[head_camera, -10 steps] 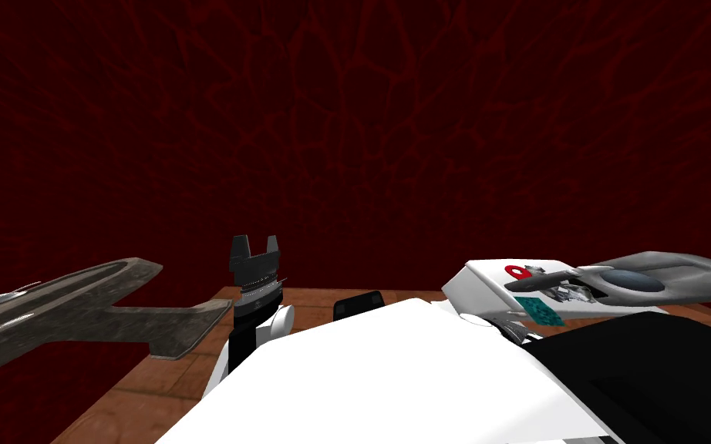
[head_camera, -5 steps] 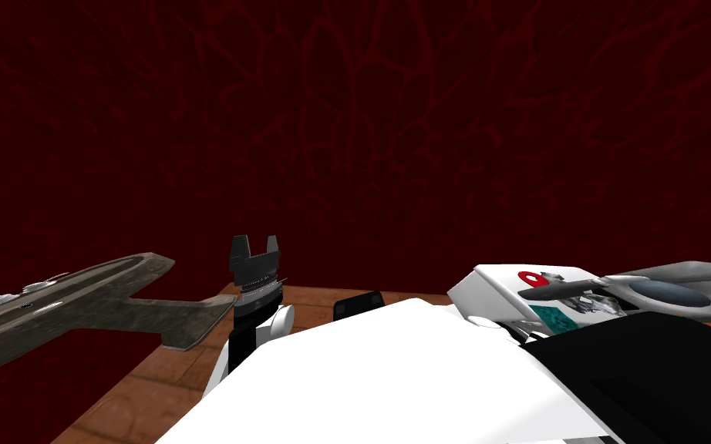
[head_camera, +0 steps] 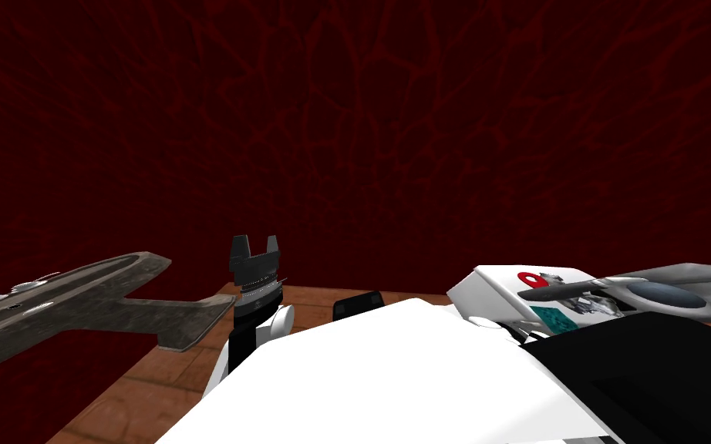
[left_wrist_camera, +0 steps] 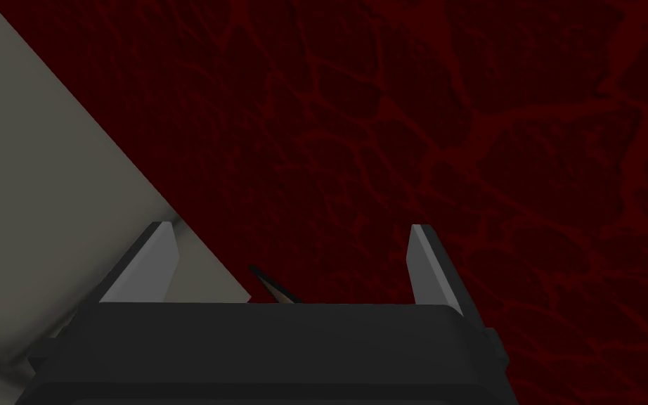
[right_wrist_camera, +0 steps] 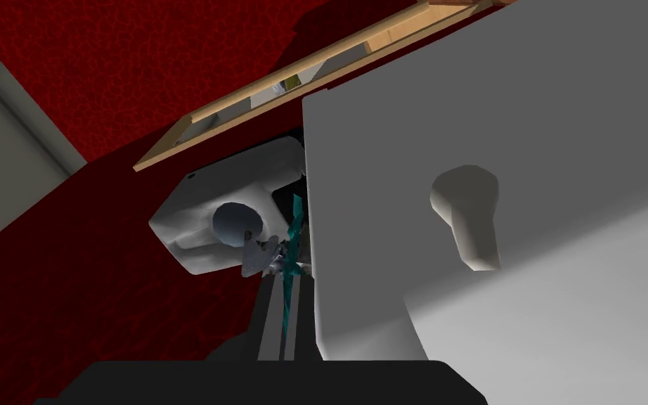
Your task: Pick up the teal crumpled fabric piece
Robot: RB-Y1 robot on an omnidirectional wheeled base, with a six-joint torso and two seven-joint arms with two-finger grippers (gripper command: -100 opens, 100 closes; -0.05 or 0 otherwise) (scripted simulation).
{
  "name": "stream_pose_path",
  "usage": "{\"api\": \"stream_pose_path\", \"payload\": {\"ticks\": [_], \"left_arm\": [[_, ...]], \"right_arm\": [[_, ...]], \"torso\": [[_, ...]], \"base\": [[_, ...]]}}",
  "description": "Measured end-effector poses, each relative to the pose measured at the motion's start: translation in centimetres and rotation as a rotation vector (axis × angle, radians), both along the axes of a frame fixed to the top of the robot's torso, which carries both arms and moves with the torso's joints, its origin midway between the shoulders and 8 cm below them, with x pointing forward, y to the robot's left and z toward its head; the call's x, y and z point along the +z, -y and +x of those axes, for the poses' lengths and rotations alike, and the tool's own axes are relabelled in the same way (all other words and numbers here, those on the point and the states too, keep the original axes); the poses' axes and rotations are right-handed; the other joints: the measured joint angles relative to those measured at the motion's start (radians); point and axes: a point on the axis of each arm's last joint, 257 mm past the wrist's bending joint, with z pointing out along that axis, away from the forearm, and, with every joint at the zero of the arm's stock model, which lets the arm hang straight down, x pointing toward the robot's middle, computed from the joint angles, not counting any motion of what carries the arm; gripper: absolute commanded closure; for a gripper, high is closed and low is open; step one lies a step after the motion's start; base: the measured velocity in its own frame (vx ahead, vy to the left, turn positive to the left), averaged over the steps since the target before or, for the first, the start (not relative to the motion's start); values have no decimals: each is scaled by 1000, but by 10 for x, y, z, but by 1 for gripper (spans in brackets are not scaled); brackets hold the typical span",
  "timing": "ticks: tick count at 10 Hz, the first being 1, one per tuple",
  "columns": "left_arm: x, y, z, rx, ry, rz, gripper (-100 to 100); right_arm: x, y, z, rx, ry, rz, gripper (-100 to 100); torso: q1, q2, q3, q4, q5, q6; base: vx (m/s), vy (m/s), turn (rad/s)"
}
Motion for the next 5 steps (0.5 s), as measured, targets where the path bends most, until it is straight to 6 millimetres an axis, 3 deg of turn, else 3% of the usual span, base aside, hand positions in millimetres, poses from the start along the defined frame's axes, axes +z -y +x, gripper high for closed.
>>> {"api": "stream_pose_path", "payload": {"ticks": [2,3,4,5], "left_arm": [[0,0,0,0,0,0,0],[0,0,0,0,0,0,0],[0,0,0,0,0,0,0],[0,0,0,0,0,0,0]], "right_arm": [[1,0,-1,-1,-1,-2,100],[1,0,-1,-1,-2,-3,0],[1,0,-1,-1,-2,-3,100],[1,0,-1,-1,-2,-3,0]], "torso": [[-5,0,0,0,-2,0],[-6,0,0,0,-3,-1],[-7,0,0,0,-3,-1],[-7,0,0,0,-3,-1]], "base": [[0,3,-1],[0,0,0],[0,0,0],[0,0,0]]}}
